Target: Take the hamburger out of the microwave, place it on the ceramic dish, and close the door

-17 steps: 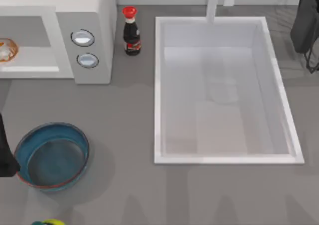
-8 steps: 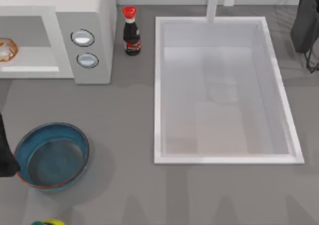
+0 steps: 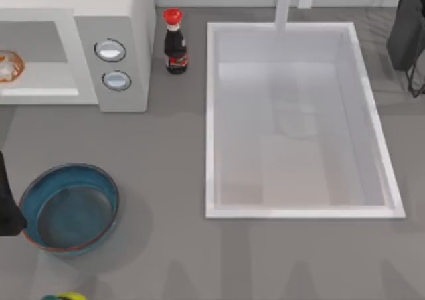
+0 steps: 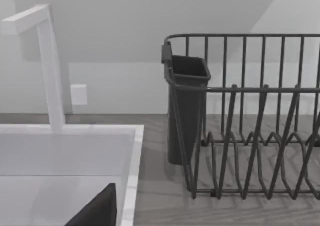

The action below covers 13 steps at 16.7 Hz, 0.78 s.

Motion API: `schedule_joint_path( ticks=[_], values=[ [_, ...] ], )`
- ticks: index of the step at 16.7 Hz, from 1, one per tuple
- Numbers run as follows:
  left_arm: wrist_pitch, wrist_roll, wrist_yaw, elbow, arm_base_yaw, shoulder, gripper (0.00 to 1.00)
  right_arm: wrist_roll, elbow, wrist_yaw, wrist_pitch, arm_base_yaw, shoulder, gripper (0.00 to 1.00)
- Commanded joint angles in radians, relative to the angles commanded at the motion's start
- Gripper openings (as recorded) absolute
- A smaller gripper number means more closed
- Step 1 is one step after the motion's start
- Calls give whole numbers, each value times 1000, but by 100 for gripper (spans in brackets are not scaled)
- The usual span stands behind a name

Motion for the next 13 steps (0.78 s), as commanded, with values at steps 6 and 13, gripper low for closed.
schedule_joint_path(
  ticks=[6,13],
  values=[
    [63,5,14,62,11,145,100,0,0,0,0,0,0,100],
    [297,24,64,291,53,684,100,0,0,0,0,0,0,100]
  ],
)
